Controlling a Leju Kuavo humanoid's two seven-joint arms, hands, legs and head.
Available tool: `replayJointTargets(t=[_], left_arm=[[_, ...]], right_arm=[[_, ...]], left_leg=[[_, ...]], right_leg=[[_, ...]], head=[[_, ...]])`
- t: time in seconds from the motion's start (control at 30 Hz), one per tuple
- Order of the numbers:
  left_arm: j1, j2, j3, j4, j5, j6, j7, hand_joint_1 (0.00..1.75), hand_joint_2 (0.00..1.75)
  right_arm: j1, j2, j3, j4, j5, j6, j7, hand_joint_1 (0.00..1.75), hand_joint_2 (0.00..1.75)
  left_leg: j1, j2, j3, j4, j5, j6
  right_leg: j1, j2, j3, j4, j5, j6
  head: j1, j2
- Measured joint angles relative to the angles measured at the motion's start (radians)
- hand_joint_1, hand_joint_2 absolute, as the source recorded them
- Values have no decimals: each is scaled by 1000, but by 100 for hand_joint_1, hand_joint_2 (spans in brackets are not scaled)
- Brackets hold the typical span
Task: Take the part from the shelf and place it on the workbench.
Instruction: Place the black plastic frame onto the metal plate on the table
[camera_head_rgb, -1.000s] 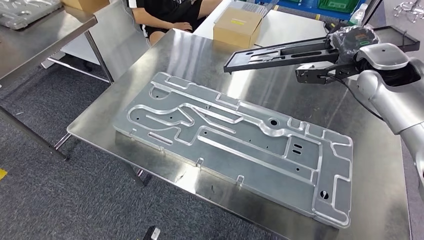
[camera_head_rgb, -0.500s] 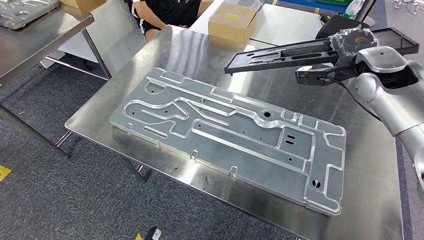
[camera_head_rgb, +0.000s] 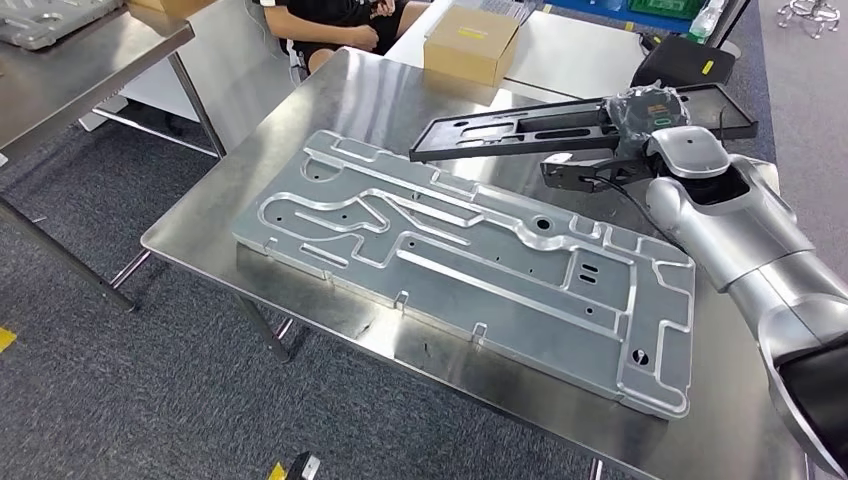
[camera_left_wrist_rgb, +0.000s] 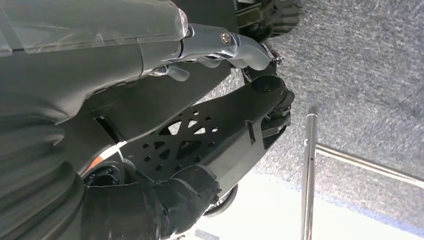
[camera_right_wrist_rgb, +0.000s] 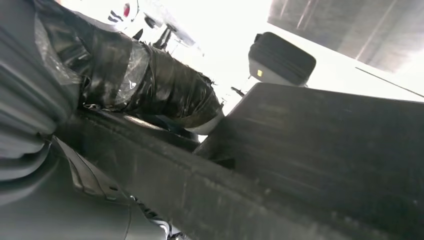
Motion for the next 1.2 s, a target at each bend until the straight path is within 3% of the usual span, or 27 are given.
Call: replayJointTargets(t=[0.07, 0.1, 0.13, 0.17, 0.2, 0.27, 0.33, 0.4, 0.47, 0.5, 0.6, 0.63, 0.67, 0.7, 0.77, 0.83, 0.93, 1.0, 1.1, 1.13, 1.17, 1.2], left_arm=[[-1, -3, 0, 0, -4, -1, 0, 0, 175], [-1, -4, 0, 0, -6, -2, 0, 0, 175], [-1, -5, 0, 0, -6, -2, 0, 0, 175], [-1, -6, 0, 0, -6, -2, 0, 0, 175], [-1, -6, 0, 0, -6, -2, 0, 0, 175], [-1, -7, 0, 0, -6, -2, 0, 0, 175], [-1, -9, 0, 0, -6, -3, 0, 0, 175], [0, -11, 0, 0, -6, -4, 0, 0, 175], [0, -12, 0, 0, -6, -5, 0, 0, 175], [-1, -12, 0, 0, -6, -5, 0, 0, 175], [-1, -12, -1, 0, -7, -10, 0, 0, 175], [-2, -12, -1, 0, -8, -12, 1, 0, 175], [-3, -13, -1, 0, -7, -14, 3, 0, 175], [-4, -13, -1, 0, -7, -15, 5, 0, 175], [-5, -13, -1, 0, -7, -15, 9, 0, 175], [-4, -13, -2, 0, -7, -16, 9, 0, 175], [-3, -13, -2, 0, -6, -18, 8, 0, 175], [-5, -13, -2, 0, -5, -20, 7, 0, 175], [-7, -13, -3, 0, -5, -28, 7, 0, 175], [-7, -13, -3, 0, -5, -32, 7, 0, 175], [-6, -13, -3, 0, -4, -34, 7, 0, 175], [-7, -14, -4, 0, -4, -37, 8, 0, 175]], right_arm=[[9, 24, -5, 9, 10, -1, 4, 175, 175], [15, 34, -6, 14, 13, -1, 5, 175, 175], [22, 42, -7, 18, 14, -1, 6, 175, 175], [26, 48, -7, 22, 15, -1, 6, 175, 175], [29, 54, -8, 25, 16, -1, 6, 175, 175], [28, 62, -11, 30, 17, -1, 6, 175, 175], [25, 68, -15, 33, 18, -2, 7, 175, 175], [24, 72, -16, 36, 19, -2, 7, 175, 175], [24, 79, -16, 39, 19, -2, 7, 175, 175], [23, 82, -16, 39, 21, -2, 6, 175, 175], [22, 95, -17, 45, 31, -1, 4, 175, 175], [23, 102, -18, 47, 36, 0, 3, 175, 175], [24, 108, -19, 50, 39, 0, 3, 175, 175], [25, 115, -20, 53, 41, 0, 3, 175, 175], [26, 126, -23, 56, 44, 0, 3, 175, 175], [29, 132, -25, 58, 47, -1, 3, 175, 175], [43, 136, -30, 64, 53, -3, 3, 175, 175], [56, 140, -34, 67, 57, -4, 2, 175, 175], [77, 149, -42, 73, 64, -4, 3, 175, 175], [87, 153, -43, 76, 67, -5, 3, 175, 175], [96, 159, -43, 79, 70, -5, 3, 175, 175], [104, 164, -43, 82, 71, -5, 3, 175, 175]], left_leg=[[-1, 4, -4, -1, 4, 5], [-2, 5, -6, 1, 4, 6], [-3, 5, -8, 3, 5, 6], [-3, 5, -9, 6, 4, 6], [-3, 4, -9, 9, 4, 5], [-5, 2, -12, 14, 2, 0], [-6, 1, -19, 17, 3, -9], [-7, 1, -22, 15, 6, -19], [-8, -1, -31, 31, -9, -30], [-8, -1, -45, 62, -30, -35], [1, -2, -126, 241, -117, -48], [3, -2, -143, 280, -125, -51], [6, -2, -144, 283, -114, -54], [8, -2, -125, 246, -87, -55], [11, -2, -57, 115, -27, -55], [9, -4, -19, 34, -7, -48], [6, -5, -20, 21, -2, -31], [7, -3, -19, 12, 7, -15], [6, -2, -22, 9, 12, -5], [5, -3, -23, 10, 12, -5], [4, -3, -24, 11, 12, -5], [3, -3, -24, 12, 12, -5]], right_leg=[[-1, -1, -54, 129, -69, 5], [-1, -1, -77, 188, -91, 8], [-1, -1, -86, 216, -96, 8], [-1, -1, -76, 203, -81, 7], [0, -2, -47, 154, -51, 4], [4, -3, 25, 16, 2, -6], [11, -3, 56, -54, 16, -15], [12, -2, 55, -63, 18, -22], [5, -3, 59, -76, 27, -33], [2, -4, 62, -83, 31, -39], [3, -5, 60, -85, 35, -44], [3, -4, 59, -83, 35, -44], [3, -3, 57, -81, 35, -44], [2, -1, 56, -77, 34, -42], [2, 2, 53, -68, 30, -36], [5, 3, 46, -61, 29, -26], [2, 3, 40, -61, 32, -9], [-1, 1, 25, -24, 4, -1], [-2, 0, -51, 152, -89, 7], [-2, 0, -73, 200, -104, 8], [-1, 0, -79, 214, -99, 7], [-1, 0, -66, 189, -77, 5]], head=[[0, 0], [0, 0], [0, 0], [0, 0], [0, 0], [0, 0], [0, 0], [0, 0], [-1, 0], [-1, 0], [-1, 0], [-1, 0], [-1, 0], [-1, 0], [-1, 0], [0, 0], [0, 0], [0, 0], [0, 0], [0, 0], [0, 0], [0, 0]])
